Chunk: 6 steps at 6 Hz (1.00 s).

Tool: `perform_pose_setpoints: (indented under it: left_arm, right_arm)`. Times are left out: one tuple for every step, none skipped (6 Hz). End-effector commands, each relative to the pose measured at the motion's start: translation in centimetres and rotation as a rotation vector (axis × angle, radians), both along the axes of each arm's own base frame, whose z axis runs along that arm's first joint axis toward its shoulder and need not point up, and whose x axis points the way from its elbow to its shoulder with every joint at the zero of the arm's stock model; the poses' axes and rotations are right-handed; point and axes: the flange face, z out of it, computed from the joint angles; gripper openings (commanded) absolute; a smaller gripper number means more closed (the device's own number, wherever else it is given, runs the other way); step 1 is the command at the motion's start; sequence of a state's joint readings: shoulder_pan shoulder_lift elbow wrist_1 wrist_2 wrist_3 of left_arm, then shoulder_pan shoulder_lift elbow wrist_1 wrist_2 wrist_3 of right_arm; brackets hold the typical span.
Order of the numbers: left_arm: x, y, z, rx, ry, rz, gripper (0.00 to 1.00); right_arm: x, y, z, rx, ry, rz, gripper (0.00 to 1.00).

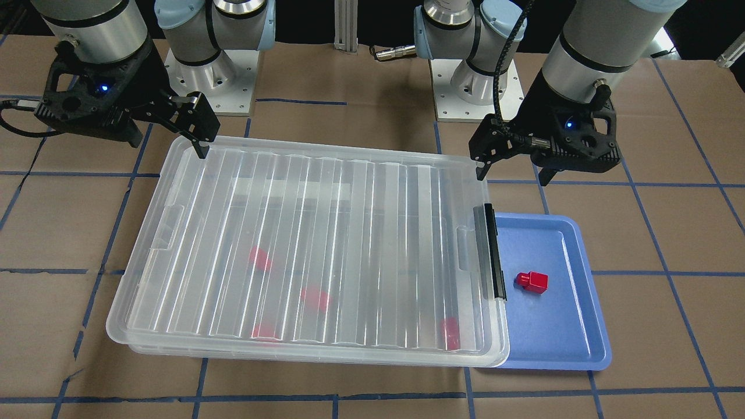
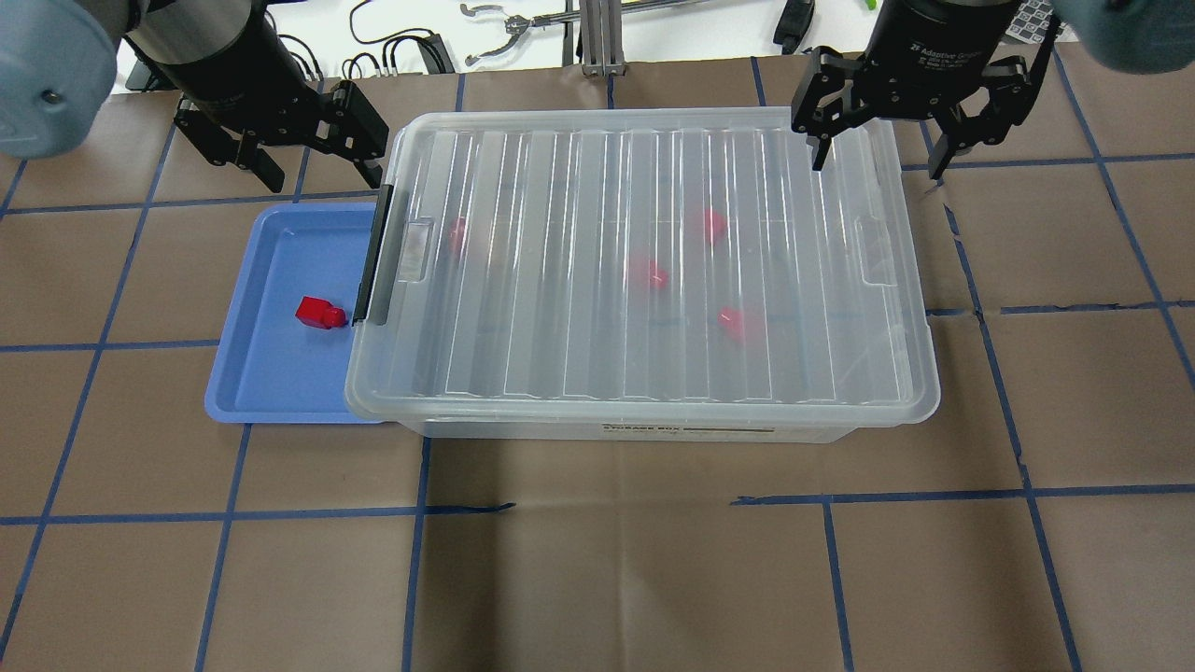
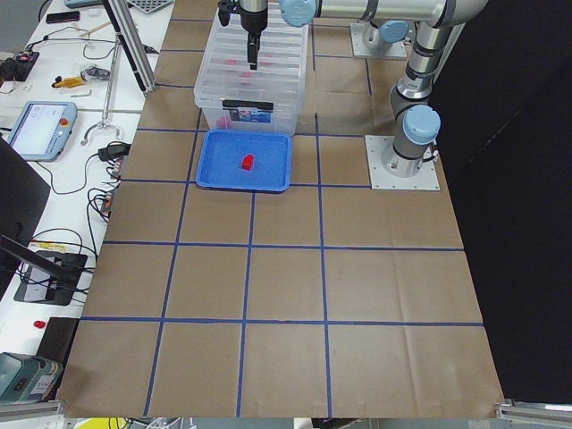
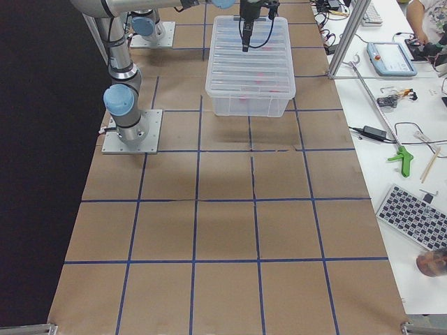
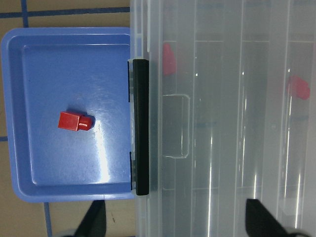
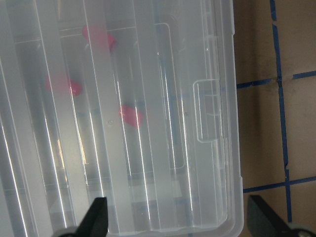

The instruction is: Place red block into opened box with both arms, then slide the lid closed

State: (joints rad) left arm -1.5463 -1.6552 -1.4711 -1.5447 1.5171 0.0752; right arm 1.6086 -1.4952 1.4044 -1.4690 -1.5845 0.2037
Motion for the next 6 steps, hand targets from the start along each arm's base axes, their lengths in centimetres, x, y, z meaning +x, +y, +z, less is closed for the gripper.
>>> perform_pose_setpoints:
  left_arm:
    - [0.00,0.05,0.08,-0.002,0.000,0.000,0.99]
    - [0.02,0.07,0.01,0.000,-0.002,0.000,0.99]
    - [0.01,0.29,0.25,-0.005,-0.002,0.000,0.99]
    - [0.00,0.19,0.10,-0.002,0.000,0.000,0.99]
    - [0.01,0.24,0.17,-0.003,-0.002,0.000,0.99]
    - [0.01,0.35,0.26,-0.005,-0.002,0.000,0.99]
  right_arm:
    - [-0.01,0.08,-0.13,0.006,0.003,0.000,1.00]
    - [-0.04,0.06,-0.11,0.004,0.006,-0.001,1.00]
    - [-0.07,0.13,-0.05,0.004,0.010,-0.003,1.00]
    - [-0.09,0.13,-0.05,0.004,0.011,-0.003,1.00]
    - [-0.16,0.05,-0.13,0.005,0.011,-0.004,1.00]
    - [-0.43,-0.09,-0.19,0.006,0.014,0.003,1.00]
